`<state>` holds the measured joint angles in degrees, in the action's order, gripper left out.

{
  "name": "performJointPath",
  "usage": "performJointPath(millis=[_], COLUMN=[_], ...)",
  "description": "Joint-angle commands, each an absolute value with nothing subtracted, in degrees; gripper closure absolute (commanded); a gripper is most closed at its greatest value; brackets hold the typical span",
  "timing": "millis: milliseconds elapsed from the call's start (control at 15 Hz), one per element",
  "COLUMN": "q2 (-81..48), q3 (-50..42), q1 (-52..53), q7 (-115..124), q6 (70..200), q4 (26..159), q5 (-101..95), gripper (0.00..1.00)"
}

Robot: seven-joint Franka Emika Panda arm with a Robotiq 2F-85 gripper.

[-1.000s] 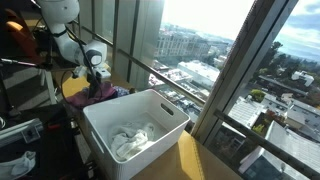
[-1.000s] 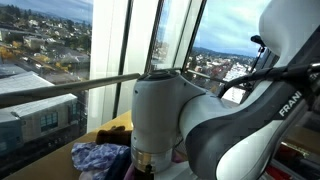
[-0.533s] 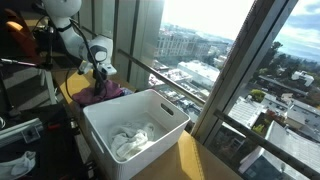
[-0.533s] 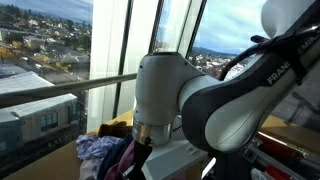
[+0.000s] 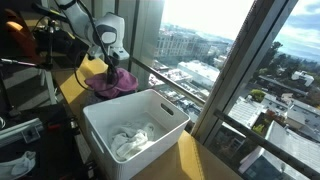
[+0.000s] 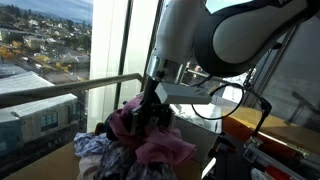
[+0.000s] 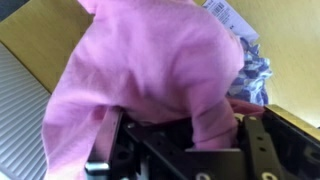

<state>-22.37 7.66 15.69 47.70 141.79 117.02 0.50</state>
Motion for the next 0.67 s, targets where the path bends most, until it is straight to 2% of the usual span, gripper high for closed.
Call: performJointPath(millis=[0, 600], q2=[-14.34, 6.90], q3=[7.45, 7.48], q1=[14.67, 11.28], q7=[45.15, 44.80], q6=[138.46, 130.70], q4=[119.17, 119.71], q5=[2.66, 2.36], gripper=[0.99, 0.99])
